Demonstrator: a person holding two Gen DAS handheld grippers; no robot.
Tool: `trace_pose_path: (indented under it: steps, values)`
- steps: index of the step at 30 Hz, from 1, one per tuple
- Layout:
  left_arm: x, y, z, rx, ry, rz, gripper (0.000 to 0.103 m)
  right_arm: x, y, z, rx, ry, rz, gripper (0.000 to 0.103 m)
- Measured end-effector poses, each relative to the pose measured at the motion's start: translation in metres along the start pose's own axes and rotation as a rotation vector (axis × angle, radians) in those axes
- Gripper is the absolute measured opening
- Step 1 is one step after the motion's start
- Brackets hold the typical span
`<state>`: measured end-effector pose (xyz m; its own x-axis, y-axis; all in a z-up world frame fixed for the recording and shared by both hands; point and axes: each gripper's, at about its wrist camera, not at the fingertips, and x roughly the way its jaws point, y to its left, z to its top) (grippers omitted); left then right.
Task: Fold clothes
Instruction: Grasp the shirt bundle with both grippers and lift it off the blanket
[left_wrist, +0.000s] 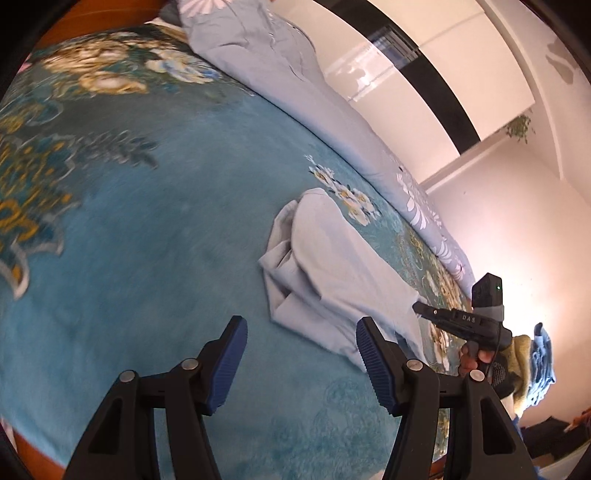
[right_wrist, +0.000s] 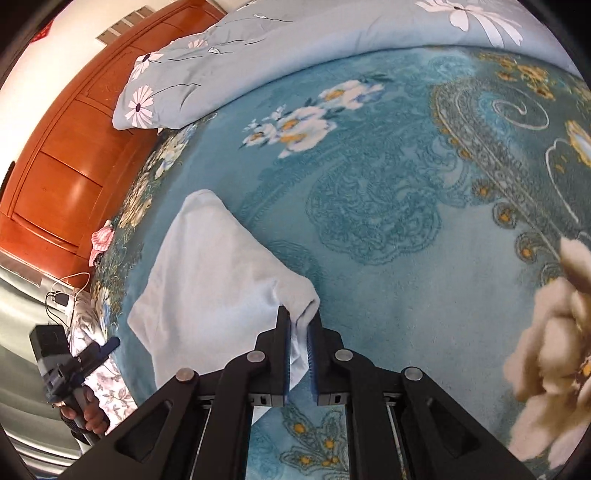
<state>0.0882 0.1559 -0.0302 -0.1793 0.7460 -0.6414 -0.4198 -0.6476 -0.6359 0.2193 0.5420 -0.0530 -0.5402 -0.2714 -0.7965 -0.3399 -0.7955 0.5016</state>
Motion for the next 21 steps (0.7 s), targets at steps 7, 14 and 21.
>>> trace_pose_path:
  steps: [7, 14, 21]
  values:
    - [0.073, 0.012, 0.055, 0.018, 0.148, 0.069, 0.068, -0.012, -0.031, -0.035, 0.147, -0.073, 0.032, 0.037]
    - [0.097, 0.009, 0.060, 0.017, 0.188, -0.008, 0.069, -0.001, -0.026, -0.080, 0.350, -0.107, 0.247, 0.037]
    - [0.088, 0.002, 0.043, -0.016, 0.141, -0.038, 0.067, 0.022, 0.002, -0.097, 0.469, -0.091, 0.365, 0.038]
